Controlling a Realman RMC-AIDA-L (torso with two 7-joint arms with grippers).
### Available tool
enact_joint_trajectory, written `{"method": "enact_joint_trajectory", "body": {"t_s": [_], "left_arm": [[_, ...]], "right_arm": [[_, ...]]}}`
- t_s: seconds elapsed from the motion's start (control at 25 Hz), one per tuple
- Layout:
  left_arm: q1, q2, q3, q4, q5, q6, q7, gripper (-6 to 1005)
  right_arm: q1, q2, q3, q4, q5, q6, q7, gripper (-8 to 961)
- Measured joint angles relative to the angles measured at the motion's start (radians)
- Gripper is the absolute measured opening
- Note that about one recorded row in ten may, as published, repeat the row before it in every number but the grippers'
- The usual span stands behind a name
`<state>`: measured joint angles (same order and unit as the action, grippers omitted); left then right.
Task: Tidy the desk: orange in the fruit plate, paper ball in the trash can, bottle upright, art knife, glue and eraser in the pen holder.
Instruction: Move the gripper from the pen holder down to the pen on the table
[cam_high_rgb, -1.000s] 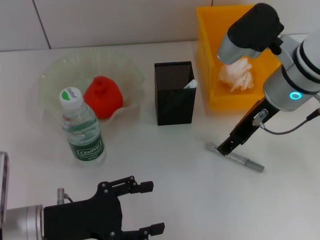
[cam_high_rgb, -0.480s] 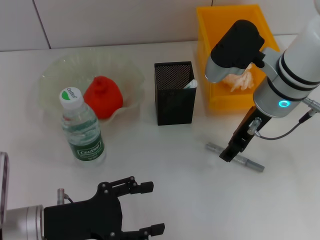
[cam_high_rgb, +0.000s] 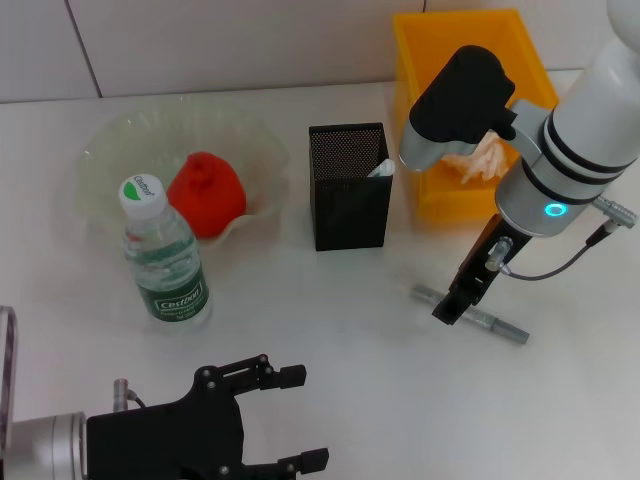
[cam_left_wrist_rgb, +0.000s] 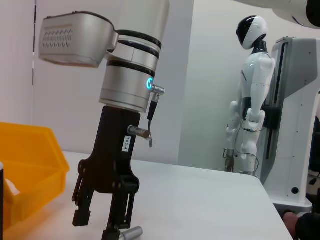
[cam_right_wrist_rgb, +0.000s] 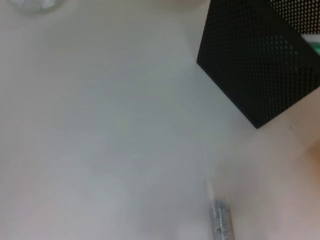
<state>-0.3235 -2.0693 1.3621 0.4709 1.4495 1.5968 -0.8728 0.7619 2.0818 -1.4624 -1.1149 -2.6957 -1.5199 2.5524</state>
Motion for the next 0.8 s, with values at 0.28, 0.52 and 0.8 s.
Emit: {"method": "enact_joint_trajectory", "body": {"t_s": [0.28, 0.52, 0.8], "left_arm": [[0.0, 0.0, 0.0, 0.002, 0.0, 0.0, 0.0, 787], [-0.001, 0.0, 0.0, 0.004, 0.0, 0.0, 0.0, 787], [-0.003, 0.0, 0.0, 0.002, 0.0, 0.0, 0.0, 786]], "right_arm": [[0.025, 0.001, 0.0, 0.054, 0.001, 0.015, 0.002, 711], [0.028, 0.003, -0.001, 0.066, 0.002, 0.018, 0.002, 703], [0.03, 0.003, -0.003, 0.081, 0.003, 0.03, 0.002, 465]]}}
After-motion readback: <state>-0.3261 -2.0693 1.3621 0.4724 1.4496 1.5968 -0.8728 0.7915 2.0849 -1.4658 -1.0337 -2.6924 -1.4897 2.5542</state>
